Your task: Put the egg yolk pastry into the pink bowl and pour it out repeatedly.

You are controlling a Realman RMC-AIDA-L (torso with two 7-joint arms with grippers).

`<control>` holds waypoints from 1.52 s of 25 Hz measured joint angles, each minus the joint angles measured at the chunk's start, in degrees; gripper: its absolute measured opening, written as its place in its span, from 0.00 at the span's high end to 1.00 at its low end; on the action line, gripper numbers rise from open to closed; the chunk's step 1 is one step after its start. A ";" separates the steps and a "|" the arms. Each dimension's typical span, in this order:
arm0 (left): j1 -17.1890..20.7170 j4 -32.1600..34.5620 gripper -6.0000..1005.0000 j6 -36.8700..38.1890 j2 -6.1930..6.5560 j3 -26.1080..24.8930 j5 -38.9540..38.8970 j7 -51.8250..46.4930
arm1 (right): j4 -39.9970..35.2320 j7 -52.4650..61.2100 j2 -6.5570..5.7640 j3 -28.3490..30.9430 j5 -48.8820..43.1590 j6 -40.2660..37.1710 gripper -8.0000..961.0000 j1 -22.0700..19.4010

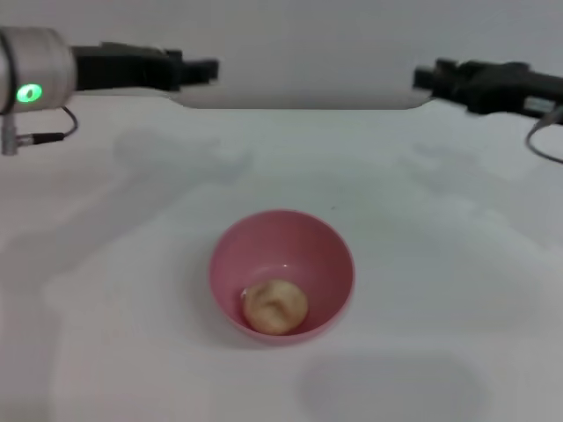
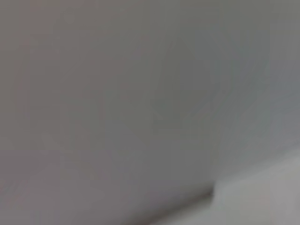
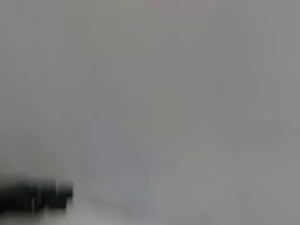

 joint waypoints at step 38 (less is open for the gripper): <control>12.17 -42.90 0.55 120.45 2.40 52.71 22.33 -35.76 | 53.27 -60.15 0.19 9.74 61.35 -20.64 0.53 -4.93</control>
